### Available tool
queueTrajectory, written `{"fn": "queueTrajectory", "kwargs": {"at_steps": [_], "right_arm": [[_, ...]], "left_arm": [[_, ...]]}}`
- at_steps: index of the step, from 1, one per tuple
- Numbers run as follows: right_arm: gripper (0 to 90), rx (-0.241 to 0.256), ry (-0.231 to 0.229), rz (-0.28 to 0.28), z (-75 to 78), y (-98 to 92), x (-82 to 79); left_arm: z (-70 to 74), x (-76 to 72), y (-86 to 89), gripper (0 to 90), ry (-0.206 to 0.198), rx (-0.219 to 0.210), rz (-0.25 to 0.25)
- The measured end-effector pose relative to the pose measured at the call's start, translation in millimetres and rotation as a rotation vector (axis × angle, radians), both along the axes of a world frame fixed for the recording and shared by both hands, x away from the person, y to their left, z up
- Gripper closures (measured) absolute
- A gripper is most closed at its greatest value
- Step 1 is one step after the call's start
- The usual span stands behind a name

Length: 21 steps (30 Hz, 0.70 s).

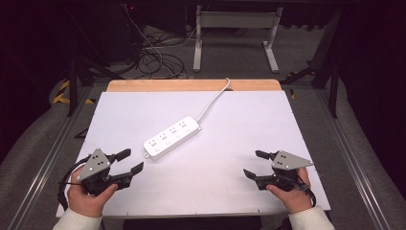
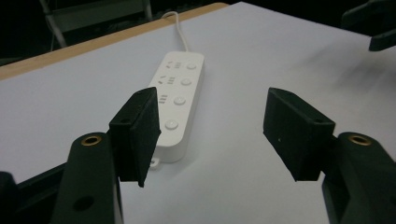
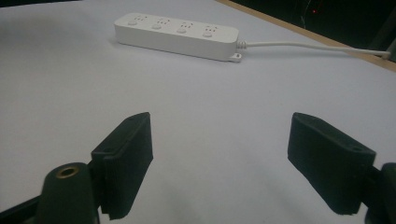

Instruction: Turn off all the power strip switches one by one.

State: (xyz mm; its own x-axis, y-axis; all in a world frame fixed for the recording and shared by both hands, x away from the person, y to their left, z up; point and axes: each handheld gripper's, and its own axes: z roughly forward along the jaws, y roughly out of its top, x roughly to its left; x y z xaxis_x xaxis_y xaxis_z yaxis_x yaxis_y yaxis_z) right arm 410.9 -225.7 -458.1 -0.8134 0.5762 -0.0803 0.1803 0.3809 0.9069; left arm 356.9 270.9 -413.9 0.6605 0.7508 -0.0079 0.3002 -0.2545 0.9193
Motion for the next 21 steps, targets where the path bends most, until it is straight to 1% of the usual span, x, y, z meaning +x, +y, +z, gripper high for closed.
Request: {"fn": "queueTrajectory", "kwargs": {"at_steps": [1,2,3,5,6,8,9,12,14,16,18,21], "right_arm": [[22.7,0.004,0.005,0.005,-0.2,0.3,-0.2],[22.7,0.004,0.005,0.004,-0.3,0.5,-0.2],[22.7,0.003,0.007,0.004,-0.4,0.6,-0.1],[22.7,0.004,0.009,0.004,-0.5,0.7,-0.1],[22.7,0.003,0.009,0.005,-0.6,0.8,-0.1],[22.7,0.002,0.009,0.005,-0.6,0.9,-0.3],[22.7,0.002,0.01,0.005,-0.6,0.9,-0.2],[22.7,0.002,0.013,0.004,-0.9,0.7,0.0],[22.6,0.006,0.016,0.006,-1.3,0.8,0.1],[22.4,0.005,0.017,0.007,-1.7,0.6,0.1],[22.4,0.007,0.019,0.009,-2.1,0.5,0.2],[22.4,0.008,0.02,0.008,-2.3,0.2,0.5]], "left_arm": [[0.9,4.0,-0.5,42.4,0.008,0.0,-0.012],[0.9,4.0,-0.5,42.4,0.008,0.0,-0.012],[1.5,8.2,-1.8,42.6,0.028,0.006,-0.017],[1.6,10.3,-2.7,42.4,0.028,0.007,-0.015],[1.9,12.1,-3.8,41.8,0.039,-0.002,-0.019],[2.7,17.1,-5.2,42.2,0.045,-0.005,-0.025],[2.7,19.4,-6.9,42.4,0.041,-0.01,-0.022],[3.8,26.6,-9.7,44.0,0.036,0.002,-0.013],[4.4,33.2,-13.3,45.0,0.055,-0.007,-0.009],[4.6,35.0,-15.1,46.4,0.059,-0.012,-0.008],[6.0,40.6,-19.9,46.9,0.047,0.017,0.003],[6.8,44.1,-23.3,47.0,0.045,0.025,0.004]]}}
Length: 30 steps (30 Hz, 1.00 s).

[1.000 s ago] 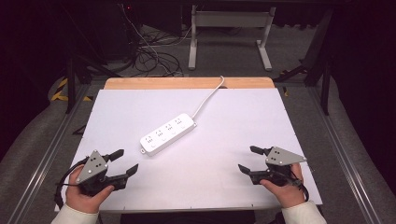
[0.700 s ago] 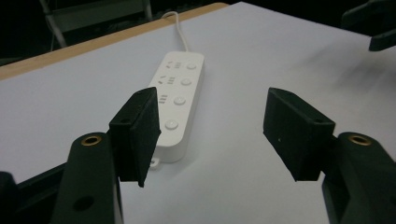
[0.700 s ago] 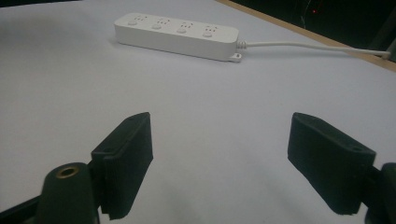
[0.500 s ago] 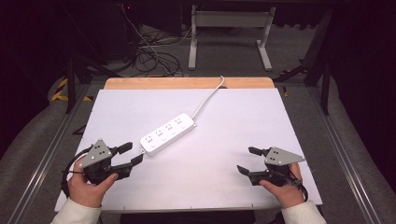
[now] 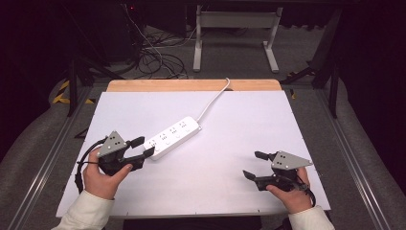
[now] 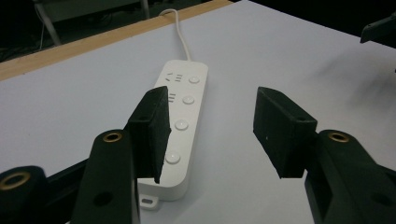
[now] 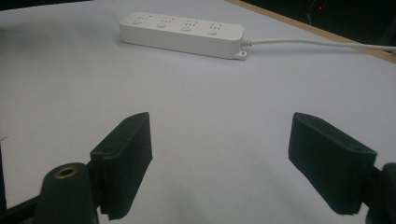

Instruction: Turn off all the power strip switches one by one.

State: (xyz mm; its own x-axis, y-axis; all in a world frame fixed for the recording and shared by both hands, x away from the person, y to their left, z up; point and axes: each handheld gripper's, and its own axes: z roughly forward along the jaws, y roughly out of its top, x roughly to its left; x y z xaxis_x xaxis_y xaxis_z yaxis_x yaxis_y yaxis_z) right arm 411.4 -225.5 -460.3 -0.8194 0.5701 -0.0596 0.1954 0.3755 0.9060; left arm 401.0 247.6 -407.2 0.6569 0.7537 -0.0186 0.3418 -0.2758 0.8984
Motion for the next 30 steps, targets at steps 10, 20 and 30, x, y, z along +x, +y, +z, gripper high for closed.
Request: {"fn": "queueTrajectory", "kwargs": {"at_steps": [10,20,30], "right_arm": [[22.3,0.002,0.004,0.003,-0.6,-0.1,0.4],[21.9,0.009,0.005,0.011,-1.2,0.4,0.6],[21.9,0.011,0.004,0.013,-1.3,0.0,0.0]], "left_arm": [[-1.6,18.1,-8.4,47.2,0.014,-0.003,-0.002],[-4.9,36.3,-21.6,46.7,0.034,-0.009,-0.006],[-7.0,41.5,-20.2,62.7,0.084,0.004,-0.019]]}}
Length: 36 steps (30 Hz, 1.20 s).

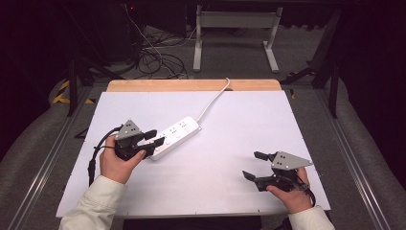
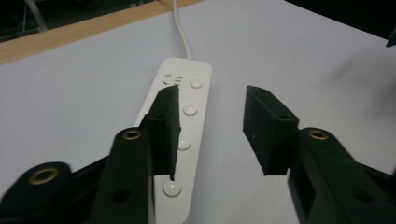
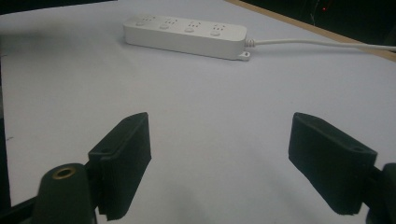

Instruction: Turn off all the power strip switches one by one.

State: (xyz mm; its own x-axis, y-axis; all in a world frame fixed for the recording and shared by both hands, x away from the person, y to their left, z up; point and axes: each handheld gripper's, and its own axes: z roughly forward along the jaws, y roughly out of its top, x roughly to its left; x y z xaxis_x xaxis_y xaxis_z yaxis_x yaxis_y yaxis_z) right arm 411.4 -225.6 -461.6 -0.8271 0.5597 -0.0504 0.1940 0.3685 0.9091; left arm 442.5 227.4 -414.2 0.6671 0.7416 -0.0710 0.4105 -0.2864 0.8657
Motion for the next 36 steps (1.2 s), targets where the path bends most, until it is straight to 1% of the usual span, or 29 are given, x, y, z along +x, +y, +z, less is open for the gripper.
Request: {"fn": "queueTrajectory", "kwargs": {"at_steps": [1,2,3,4,5,6,7,8,9,10,11,12,13,14,15,17,19,20,21,22,23,26,30,33,34,36], "right_arm": [[21.9,0.0,-0.001,0.001,0.0,0.0,0.1],[21.9,0.0,0.001,0.0,0.0,0.3,0.1],[21.9,0.0,0.001,0.0,0.0,0.3,0.1],[21.9,-0.006,-0.002,0.004,-0.2,0.8,0.2],[21.9,-0.006,-0.003,0.005,-0.3,0.9,0.2],[21.9,-0.006,-0.003,0.006,-0.2,1.0,0.1],[21.9,-0.006,-0.003,0.006,-0.2,1.0,0.1],[21.9,-0.005,-0.002,0.006,-0.3,0.8,0.2],[21.9,-0.004,0.0,0.006,-0.4,0.7,0.2],[21.9,-0.003,0.002,0.005,-0.5,0.6,0.1],[21.9,-0.003,0.003,0.005,-0.5,0.5,0.2],[21.9,-0.004,0.003,0.005,-0.6,0.6,0.2],[21.9,-0.004,0.001,0.007,-0.6,0.5,0.2],[21.9,-0.004,0.002,0.007,-0.6,0.6,0.2],[21.9,-0.004,0.002,0.007,-0.6,0.5,0.2],[21.9,-0.005,0.001,0.006,-0.5,0.4,0.1],[21.9,-0.005,0.004,0.005,-0.6,0.5,0.1],[21.9,-0.007,0.002,0.006,-0.7,0.5,0.3],[21.9,-0.009,0.004,0.007,-0.8,0.7,0.3],[21.8,-0.012,0.004,0.008,-0.9,0.8,0.3],[21.8,-0.015,0.004,0.008,-1.1,1.0,0.3],[21.8,-0.014,0.004,0.008,-1.1,0.7,0.3],[21.8,-0.013,0.004,0.009,-1.1,0.6,0.3],[21.7,-0.013,0.004,0.01,-1.0,0.5,0.2],[21.7,-0.013,0.004,0.01,-1.0,0.5,0.2],[21.7,-0.014,0.005,0.011,-1.1,0.5,0.2]], "left_arm": [[0.0,0.4,1.5,68.9,0.002,0.018,-0.01],[-1.5,1.7,2.1,74.2,0.027,0.024,-0.016],[-1.5,1.7,2.1,79.9,0.027,0.024,-0.016],[-3.9,5.1,3.4,87.4,0.041,0.058,-0.012],[-3.9,5.1,3.4,90.0,0.041,0.058,-0.012],[-5.1,6.9,4.4,90.0,0.042,0.078,-0.008],[-7.0,8.4,4.1,90.0,0.05,0.086,-0.002],[-10.1,11.7,4.5,90.0,0.067,0.1,-0.003],[-10.1,11.7,4.5,90.0,0.067,0.1,-0.003],[-11.3,13.2,4.7,90.0,0.077,0.11,0.002],[-13.9,16.2,4.8,90.0,0.101,0.121,0.0],[-13.9,16.2,4.8,90.0,0.101,0.121,0.0],[-16.8,19.4,4.4,90.0,0.104,0.147,0.011],[-16.8,19.4,4.4,90.0,0.104,0.147,0.011],[-20.1,22.2,3.0,90.0,0.128,0.153,0.006],[-22.8,24.5,1.7,90.0,0.144,0.174,0.011],[-24.2,25.6,1.2,90.0,0.15,0.18,0.015],[-26.7,28.6,1.5,90.0,0.165,0.196,0.016],[-27.9,30.0,1.9,90.0,0.173,0.202,0.019],[-29.3,31.0,2.1,90.0,0.183,0.203,0.023],[-29.3,31.0,2.1,90.0,0.183,0.203,0.023],[-32.1,33.5,2.3,90.0,0.202,0.209,0.029],[-34.5,34.4,-0.2,90.0,0.224,0.225,0.018],[-34.8,34.5,-0.3,90.0,0.232,0.229,0.017],[-35.0,34.7,-0.4,90.0,0.24,0.234,0.014],[-35.8,34.8,-0.9,90.0,0.241,0.243,0.011]]}}
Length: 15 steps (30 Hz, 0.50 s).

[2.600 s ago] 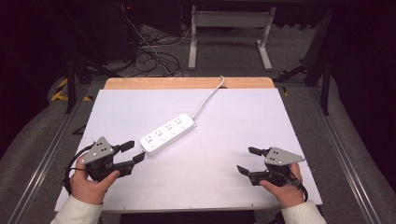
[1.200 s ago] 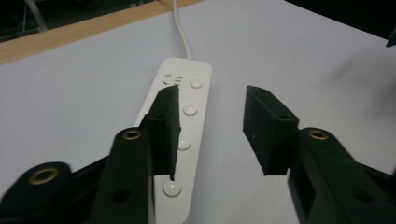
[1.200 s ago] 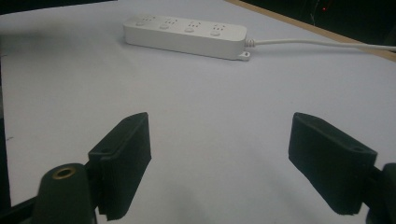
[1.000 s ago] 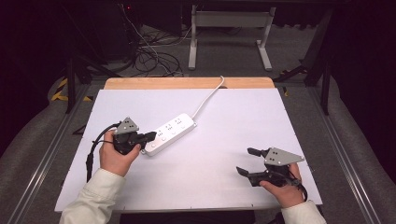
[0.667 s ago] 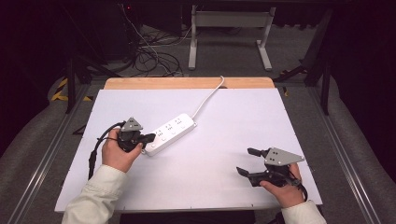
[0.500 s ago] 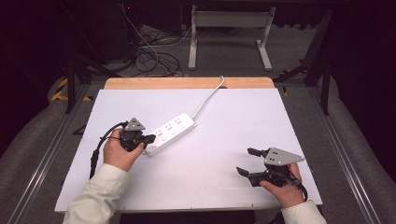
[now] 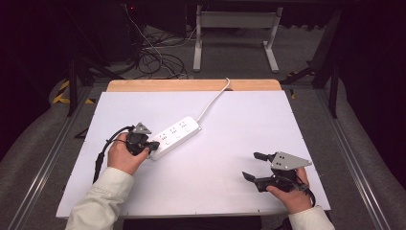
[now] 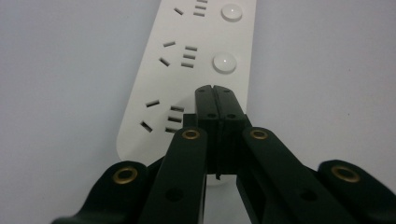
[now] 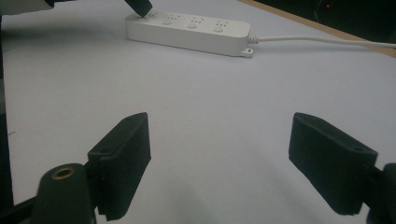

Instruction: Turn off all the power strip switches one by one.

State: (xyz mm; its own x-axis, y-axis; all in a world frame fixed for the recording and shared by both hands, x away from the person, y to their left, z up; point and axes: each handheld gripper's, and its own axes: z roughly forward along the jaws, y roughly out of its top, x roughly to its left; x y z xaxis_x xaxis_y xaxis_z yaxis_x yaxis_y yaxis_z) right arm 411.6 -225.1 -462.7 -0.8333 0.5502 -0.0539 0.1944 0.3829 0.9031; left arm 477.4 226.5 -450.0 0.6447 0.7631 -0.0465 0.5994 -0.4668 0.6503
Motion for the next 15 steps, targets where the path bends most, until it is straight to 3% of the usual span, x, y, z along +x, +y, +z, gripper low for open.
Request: {"fn": "queueTrajectory", "kwargs": {"at_steps": [15], "right_arm": [[21.2,0.001,-0.001,-0.001,0.7,-0.4,-0.5]], "left_arm": [[-3.2,0.4,-0.3,90.0,0.005,-0.003,-0.007]]}}
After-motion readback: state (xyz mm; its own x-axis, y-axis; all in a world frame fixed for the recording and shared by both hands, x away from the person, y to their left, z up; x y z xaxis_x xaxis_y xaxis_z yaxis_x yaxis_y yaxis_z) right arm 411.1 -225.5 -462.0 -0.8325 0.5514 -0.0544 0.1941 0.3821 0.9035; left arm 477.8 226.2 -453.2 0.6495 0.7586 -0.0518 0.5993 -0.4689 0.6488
